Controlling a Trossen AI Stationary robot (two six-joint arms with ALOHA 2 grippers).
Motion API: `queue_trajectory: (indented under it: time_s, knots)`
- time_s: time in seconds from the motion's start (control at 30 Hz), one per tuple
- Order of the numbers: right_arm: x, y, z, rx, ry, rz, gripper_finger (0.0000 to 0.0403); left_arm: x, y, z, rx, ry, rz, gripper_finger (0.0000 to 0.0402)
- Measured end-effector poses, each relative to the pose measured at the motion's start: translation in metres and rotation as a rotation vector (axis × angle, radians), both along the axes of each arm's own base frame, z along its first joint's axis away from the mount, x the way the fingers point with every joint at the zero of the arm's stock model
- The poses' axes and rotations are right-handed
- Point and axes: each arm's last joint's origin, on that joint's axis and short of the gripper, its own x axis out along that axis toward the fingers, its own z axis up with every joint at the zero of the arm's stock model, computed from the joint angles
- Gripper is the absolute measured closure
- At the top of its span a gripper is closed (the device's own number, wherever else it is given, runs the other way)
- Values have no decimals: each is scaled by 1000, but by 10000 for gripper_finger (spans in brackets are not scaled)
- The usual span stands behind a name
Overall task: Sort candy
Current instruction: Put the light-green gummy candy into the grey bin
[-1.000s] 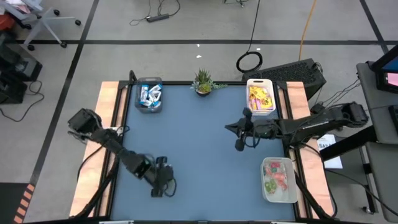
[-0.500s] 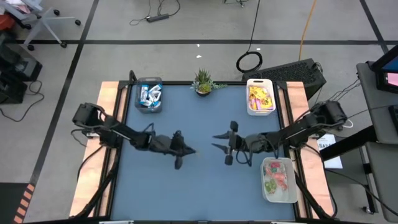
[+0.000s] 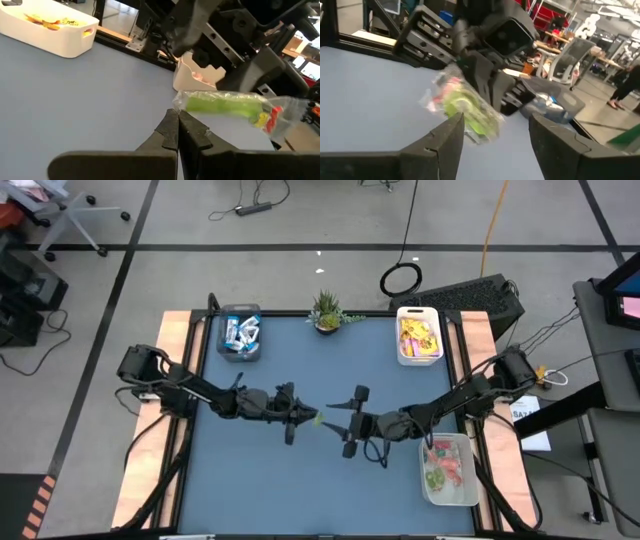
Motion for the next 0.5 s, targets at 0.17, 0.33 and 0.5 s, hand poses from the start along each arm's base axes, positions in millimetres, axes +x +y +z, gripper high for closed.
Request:
queue_trajectory:
  time_s: [0.17, 0.33, 0.5]
  knots:
    - [5, 6, 1, -27, 1, 14, 193, 0, 0, 1, -1, -4, 1, 401]
    - [1, 12, 3, -87, 9, -20, 193, 0, 3, 1, -1, -11, 20, 401]
    - [-2, 19, 4, -129, 6, -31, 193, 1, 8, 1, -36, -13, 44, 401]
